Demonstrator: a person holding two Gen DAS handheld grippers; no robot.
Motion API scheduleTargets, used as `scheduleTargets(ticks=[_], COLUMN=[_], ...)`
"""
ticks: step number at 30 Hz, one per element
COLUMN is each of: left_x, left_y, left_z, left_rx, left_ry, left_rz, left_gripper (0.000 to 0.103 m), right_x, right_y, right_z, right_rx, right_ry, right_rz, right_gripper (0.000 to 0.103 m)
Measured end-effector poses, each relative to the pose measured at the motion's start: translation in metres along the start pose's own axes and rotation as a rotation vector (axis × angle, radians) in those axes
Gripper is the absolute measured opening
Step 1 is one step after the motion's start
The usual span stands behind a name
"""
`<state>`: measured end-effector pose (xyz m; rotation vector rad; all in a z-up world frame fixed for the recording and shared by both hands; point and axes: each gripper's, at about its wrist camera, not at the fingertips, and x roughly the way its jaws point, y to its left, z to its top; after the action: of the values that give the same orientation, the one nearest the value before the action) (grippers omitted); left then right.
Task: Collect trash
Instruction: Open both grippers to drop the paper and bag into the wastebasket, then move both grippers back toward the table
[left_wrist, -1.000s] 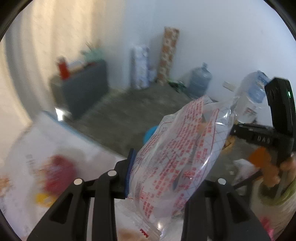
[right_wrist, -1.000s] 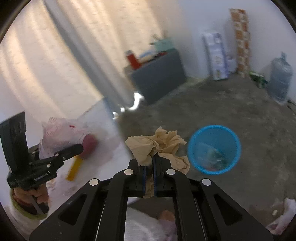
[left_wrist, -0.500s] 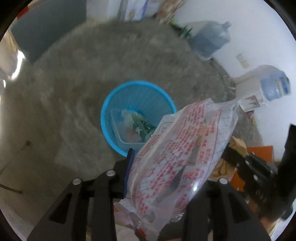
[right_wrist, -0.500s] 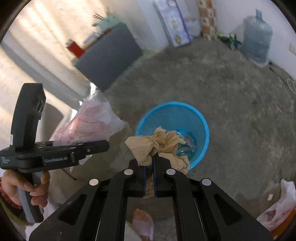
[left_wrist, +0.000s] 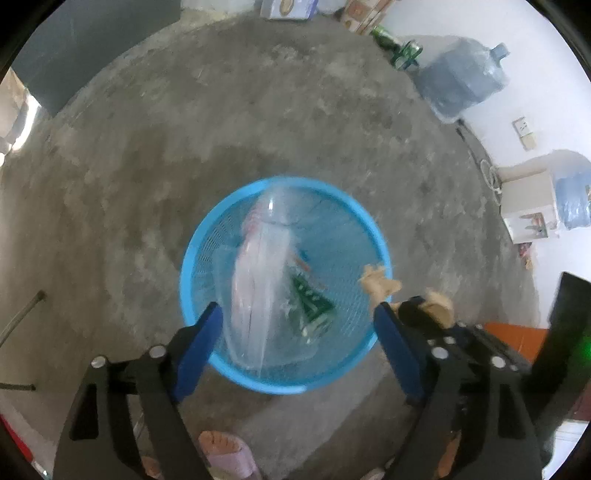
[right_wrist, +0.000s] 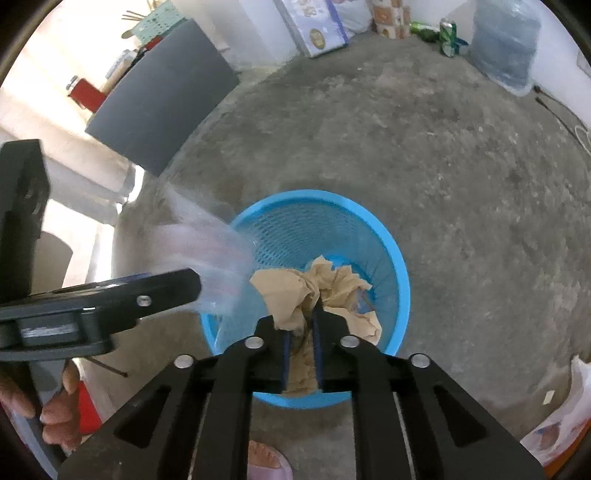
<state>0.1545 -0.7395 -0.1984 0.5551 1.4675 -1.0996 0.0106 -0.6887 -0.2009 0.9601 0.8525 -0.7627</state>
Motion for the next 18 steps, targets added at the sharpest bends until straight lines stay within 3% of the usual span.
scheduleTargets(ticks=[8,18], left_x=[-0.018,-0.065], left_y=[-0.002,0.003], left_z=[0.003,-0.007], left_rx=[-0.012,-0.061], left_ry=[-0.067,-0.115], left_rz=[-0.046,-0.122], left_gripper=[0.089,0.089], right_x=[-0.007,-0.03], right_y=[-0.001,-0.001], right_z=[0.007,0.011], right_rx=[-0.003,0.0], right_ry=[-0.053,-0.118], right_rz=[-0.029,-0.053], right_gripper=[0.044,0.048])
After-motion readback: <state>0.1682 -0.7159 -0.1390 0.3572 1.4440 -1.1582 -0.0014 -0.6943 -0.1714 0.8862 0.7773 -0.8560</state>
